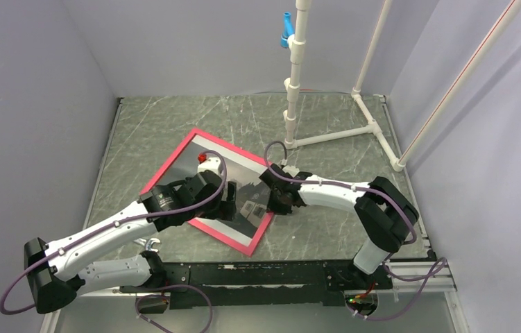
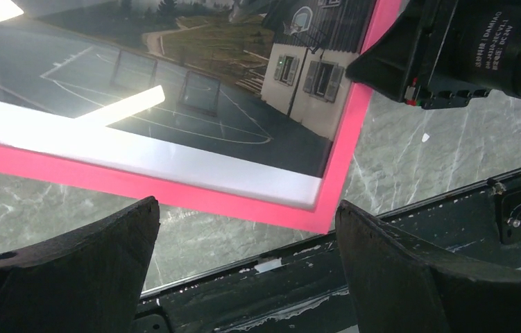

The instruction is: Put the photo into the frame

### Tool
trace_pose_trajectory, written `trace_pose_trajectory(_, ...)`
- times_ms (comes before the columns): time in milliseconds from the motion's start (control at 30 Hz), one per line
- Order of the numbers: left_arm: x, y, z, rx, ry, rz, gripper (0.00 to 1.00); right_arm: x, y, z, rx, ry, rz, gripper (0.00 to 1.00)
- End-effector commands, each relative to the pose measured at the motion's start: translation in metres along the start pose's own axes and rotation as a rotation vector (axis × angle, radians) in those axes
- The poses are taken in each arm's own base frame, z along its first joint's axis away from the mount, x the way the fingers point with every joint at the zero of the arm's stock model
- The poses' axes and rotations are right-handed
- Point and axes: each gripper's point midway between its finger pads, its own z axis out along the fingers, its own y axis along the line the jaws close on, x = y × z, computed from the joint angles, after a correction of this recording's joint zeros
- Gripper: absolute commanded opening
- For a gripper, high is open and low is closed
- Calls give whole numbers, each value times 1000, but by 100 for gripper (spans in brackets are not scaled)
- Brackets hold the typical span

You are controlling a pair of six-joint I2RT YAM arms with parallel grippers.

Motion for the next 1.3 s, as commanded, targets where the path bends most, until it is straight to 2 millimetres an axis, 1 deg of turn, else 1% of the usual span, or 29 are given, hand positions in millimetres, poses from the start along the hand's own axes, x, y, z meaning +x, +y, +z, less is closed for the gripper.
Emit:
trace_pose_trajectory(0, -15, -8, -2, 68, -37, -10, 99, 0, -66, -5, 237, -12, -113, 8)
trace_pose_trajectory(67, -15, -7, 0, 75, -25, -9, 100, -3, -74, -10, 257, -10, -134, 1)
trace_pose_trajectory(100, -14, -6, 2, 75, -19, -11, 100, -5, -79, -12, 265, -10, -143, 0)
trace_pose_trajectory(200, -7, -1, 11, 72, 4, -19, 99, -13, -95, -20, 290, -21, -175, 0)
trace_pose_trajectory(333, 0, 11, 23, 71, 34, -43, 99, -25, -122, -36, 350, -33, -199, 0)
trace_pose_trajectory(433, 3, 26, 29, 47, 49, -71, 99, -34, -135, -47, 331, -45, -186, 0)
trace_pose_trajectory(600, 8, 58, 35, -17, 41, -153, 99, -48, -161, -58, 337, -76, -124, 0)
trace_pose_trajectory(667, 9, 73, 36, -47, 28, -192, 99, -54, -170, -58, 358, -93, -107, 0)
trace_pose_trajectory(767, 14, 97, 37, -116, 10, -246, 99, -60, -178, -53, 378, -87, -93, 0)
trace_pose_trajectory(867, 21, 118, 40, -168, -8, -295, 99, -59, -178, -41, 381, -54, -94, 1)
trace_pose_trajectory(933, 22, 125, 43, -169, -30, -312, 99, -57, -176, -33, 368, -30, -92, 3)
trace_pose_trajectory(967, 19, 126, 46, -159, -51, -316, 99, -58, -174, -30, 362, -23, -88, 12)
trace_pose_trajectory(1033, 20, 130, 51, -147, -59, -327, 99, -58, -172, -26, 356, -11, -83, 27)
trace_pose_trajectory(1100, 20, 133, 59, -128, -63, -332, 99, -60, -168, -24, 334, -10, -76, 45)
trace_pose_trajectory(1133, 20, 134, 63, -121, -58, -335, 99, -61, -166, -24, 321, -11, -73, 52)
trace_pose_trajectory(1167, 21, 135, 67, -118, -51, -334, 99, -63, -164, -24, 307, -14, -69, 57)
trace_pose_trajectory(1267, 26, 126, 82, -42, -19, -331, 99, -68, -157, -25, 255, -19, -63, 67)
